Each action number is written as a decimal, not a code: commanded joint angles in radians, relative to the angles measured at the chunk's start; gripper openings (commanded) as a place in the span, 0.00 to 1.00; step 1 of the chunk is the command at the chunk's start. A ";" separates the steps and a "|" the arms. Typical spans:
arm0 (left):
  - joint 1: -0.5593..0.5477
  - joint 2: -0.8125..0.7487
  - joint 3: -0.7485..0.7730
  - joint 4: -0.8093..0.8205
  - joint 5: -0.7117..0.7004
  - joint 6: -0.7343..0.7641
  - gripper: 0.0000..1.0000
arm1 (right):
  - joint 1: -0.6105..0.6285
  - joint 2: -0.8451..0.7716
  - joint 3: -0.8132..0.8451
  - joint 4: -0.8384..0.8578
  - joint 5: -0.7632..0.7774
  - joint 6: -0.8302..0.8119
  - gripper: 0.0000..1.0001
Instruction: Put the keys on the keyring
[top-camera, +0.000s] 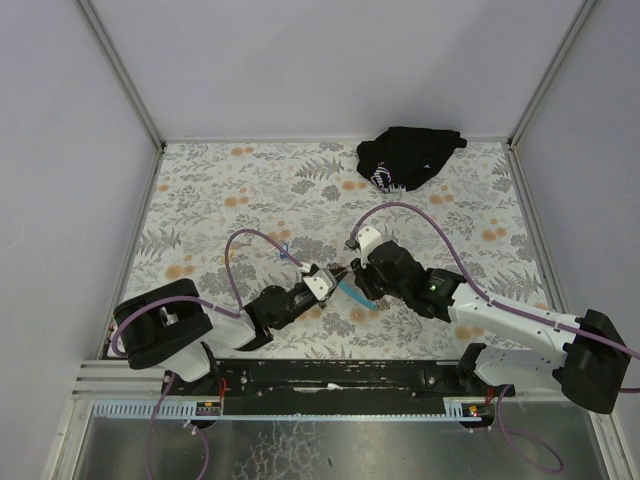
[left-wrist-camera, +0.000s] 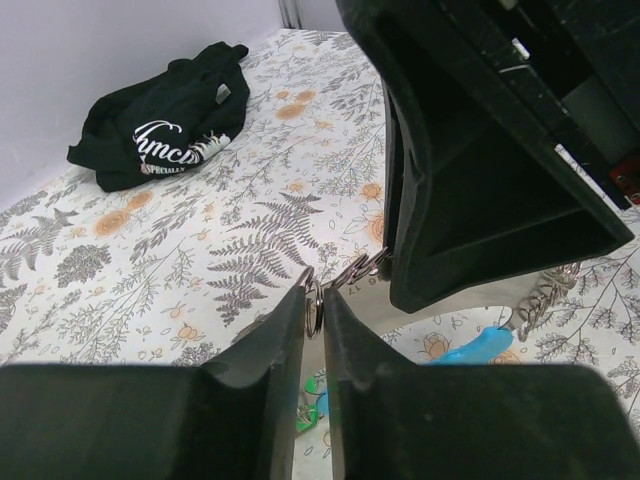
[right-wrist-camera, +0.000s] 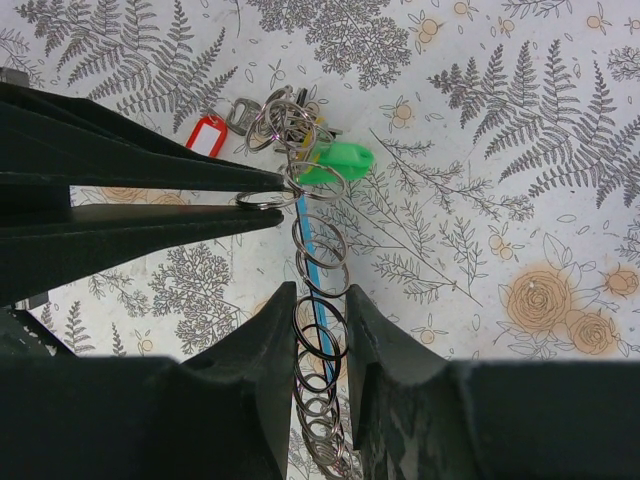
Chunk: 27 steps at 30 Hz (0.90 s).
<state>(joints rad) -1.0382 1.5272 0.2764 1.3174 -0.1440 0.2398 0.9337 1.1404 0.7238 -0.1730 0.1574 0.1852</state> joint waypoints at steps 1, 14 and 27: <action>-0.004 0.000 0.005 0.056 0.015 0.052 0.09 | -0.004 -0.033 0.006 0.070 -0.018 0.013 0.00; 0.004 -0.030 -0.018 0.071 0.047 0.029 0.00 | -0.003 -0.061 -0.037 0.092 0.005 0.012 0.00; 0.198 -0.005 0.001 0.177 0.473 -0.130 0.00 | -0.018 -0.214 -0.076 0.126 -0.119 -0.126 0.36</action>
<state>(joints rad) -0.9035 1.5181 0.2611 1.3865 0.1505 0.1604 0.9329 0.9974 0.6395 -0.1181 0.1047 0.1379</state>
